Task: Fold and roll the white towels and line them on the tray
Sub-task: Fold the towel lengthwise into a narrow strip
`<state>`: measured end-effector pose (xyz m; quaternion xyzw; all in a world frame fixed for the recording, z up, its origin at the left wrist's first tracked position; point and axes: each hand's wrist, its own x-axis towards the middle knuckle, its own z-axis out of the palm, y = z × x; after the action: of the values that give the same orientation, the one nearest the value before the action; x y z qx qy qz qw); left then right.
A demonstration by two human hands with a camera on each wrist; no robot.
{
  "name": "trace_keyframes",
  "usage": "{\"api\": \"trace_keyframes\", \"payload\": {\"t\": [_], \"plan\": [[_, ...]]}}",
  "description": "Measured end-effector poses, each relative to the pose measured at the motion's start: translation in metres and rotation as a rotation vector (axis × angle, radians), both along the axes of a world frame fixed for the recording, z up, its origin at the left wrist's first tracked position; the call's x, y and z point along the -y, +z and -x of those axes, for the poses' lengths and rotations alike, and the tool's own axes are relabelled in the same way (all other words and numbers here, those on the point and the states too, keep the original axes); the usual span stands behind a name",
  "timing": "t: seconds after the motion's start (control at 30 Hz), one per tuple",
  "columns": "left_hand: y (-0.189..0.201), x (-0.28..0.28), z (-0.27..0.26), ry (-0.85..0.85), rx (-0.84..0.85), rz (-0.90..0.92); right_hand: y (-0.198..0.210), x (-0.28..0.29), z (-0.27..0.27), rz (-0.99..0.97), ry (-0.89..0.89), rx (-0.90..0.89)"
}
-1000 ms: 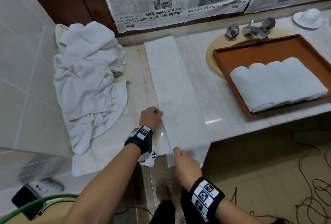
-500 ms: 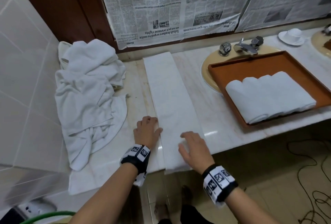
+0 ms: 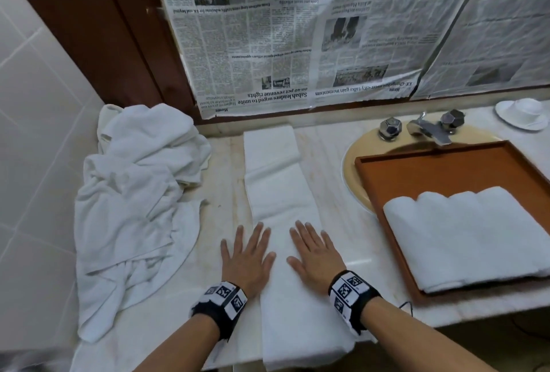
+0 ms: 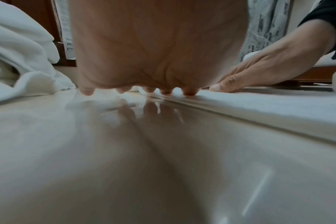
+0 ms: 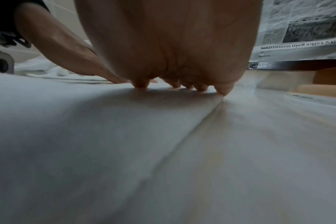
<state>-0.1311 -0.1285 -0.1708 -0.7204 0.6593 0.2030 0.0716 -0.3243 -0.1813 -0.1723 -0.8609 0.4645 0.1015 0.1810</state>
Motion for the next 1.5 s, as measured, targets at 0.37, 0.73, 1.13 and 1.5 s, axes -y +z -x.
{"api": "trace_keyframes", "payload": {"t": [0.37,0.73,1.13,1.5], "plan": [[0.007,0.113,-0.013,0.157,0.011,-0.023,0.005,0.127,-0.029,-0.029,0.059,-0.001],[0.015,0.146,-0.035,0.205,-0.132,0.081,0.017,0.172,-0.042,-0.009,0.036,0.081],[0.001,0.018,0.0,0.109,-0.06,0.01,-0.003,0.025,0.024,0.022,-0.038,-0.01],[0.003,-0.051,0.039,-0.038,-0.13,0.04,-0.008,-0.056,0.021,0.078,-0.125,0.059]]}}
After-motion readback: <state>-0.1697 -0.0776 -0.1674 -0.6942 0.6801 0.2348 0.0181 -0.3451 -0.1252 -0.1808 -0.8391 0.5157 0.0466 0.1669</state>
